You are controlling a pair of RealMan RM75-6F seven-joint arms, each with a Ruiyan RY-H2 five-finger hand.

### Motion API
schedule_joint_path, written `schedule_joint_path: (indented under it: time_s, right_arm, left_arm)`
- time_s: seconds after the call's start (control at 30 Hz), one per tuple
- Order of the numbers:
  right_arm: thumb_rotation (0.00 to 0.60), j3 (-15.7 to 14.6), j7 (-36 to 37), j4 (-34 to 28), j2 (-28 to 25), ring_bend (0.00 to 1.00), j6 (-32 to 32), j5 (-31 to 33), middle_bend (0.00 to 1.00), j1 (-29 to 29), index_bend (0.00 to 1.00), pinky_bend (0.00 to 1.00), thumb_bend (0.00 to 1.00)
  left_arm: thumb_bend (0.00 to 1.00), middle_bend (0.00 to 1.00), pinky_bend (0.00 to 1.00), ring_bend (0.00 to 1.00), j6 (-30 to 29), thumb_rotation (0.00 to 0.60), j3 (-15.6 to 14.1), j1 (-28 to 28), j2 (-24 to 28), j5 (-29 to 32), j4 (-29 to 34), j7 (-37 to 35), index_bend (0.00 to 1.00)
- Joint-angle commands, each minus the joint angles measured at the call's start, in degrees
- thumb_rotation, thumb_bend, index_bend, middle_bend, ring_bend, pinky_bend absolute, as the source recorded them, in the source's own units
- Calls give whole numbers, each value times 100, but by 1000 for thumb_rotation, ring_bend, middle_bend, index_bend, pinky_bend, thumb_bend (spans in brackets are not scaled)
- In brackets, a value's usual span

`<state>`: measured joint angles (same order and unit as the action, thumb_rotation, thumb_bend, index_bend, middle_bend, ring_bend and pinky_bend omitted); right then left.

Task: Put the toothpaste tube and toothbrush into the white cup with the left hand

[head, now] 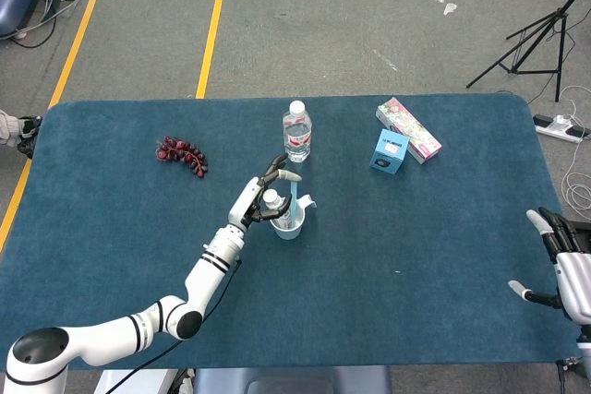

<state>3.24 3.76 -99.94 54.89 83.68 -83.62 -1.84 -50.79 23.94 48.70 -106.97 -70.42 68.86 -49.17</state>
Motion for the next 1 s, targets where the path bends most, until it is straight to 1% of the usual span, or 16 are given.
schedule_joint_path:
  time_s: [0.03, 0.17, 0.23, 0.37, 0.5, 0.57, 0.63, 0.73, 0.8, 0.9, 1.0]
  right_arm:
    - [600, -3, -2, -2, 0, 0, 1, -5, 70, 1, 93, 423, 0]
    - [600, -5, -5, -5, 1, 0, -3, -10, 70, -2, 93, 423, 0]
    - [600, -7, -8, -4, 3, 0, -16, -7, 70, -6, 93, 423, 0]
    - [600, -18, -40, -9, 16, 0, -30, -17, 69, -13, 93, 423, 0]
    - [600, -24, -100, -16, 38, 0, -60, -10, 70, -28, 93, 423, 0]
    - [600, -27, -132, -16, 51, 0, -77, -3, 70, -36, 93, 423, 0]
    - [600, -31, -172, -17, 68, 0, -105, 9, 70, -49, 93, 423, 0]
    - [600, -32, -237, -15, 96, 0, -137, 30, 70, -65, 93, 423, 0]
    - [600, -31, -289, -16, 116, 0, -166, 54, 70, -79, 93, 423, 0]
    - [600, -29, -372, -14, 150, 0, -200, 90, 70, -96, 93, 423, 0]
    - [600, -28, -452, -15, 183, 0, -235, 128, 70, -113, 93, 423, 0]
  left_arm:
    - [463, 0, 0, 0, -16, 600, 1, -16, 33, -4, 55, 22, 332]
    - [463, 0, 0, 0, -60, 600, 10, -64, 168, 2, 283, 136, 315]
    - [463, 0, 0, 0, -84, 600, 20, -108, 309, 27, 517, 273, 298]
    - [462, 0, 0, 0, -49, 600, -5, -214, 711, 161, 1084, 736, 205]
    - [463, 0, 0, 0, 66, 600, -96, -371, 1369, 494, 1866, 1521, 90]
    - [463, 0, 0, 0, 90, 600, -137, -454, 1707, 726, 2243, 1921, 51]
    - [463, 0, 0, 0, 113, 600, -216, -535, 2144, 1055, 2666, 2469, 32]
    - [463, 0, 0, 0, 57, 600, -430, -611, 2794, 1537, 3218, 3417, 14]
    - [463, 0, 0, 0, -76, 600, -631, -671, 3209, 1786, 3542, 4057, 14]
    - [463, 0, 0, 0, -380, 600, -909, -808, 3635, 1972, 3897, 4743, 15]
    - [463, 0, 0, 0, -694, 600, -1175, -992, 3962, 1980, 4139, 5226, 16]
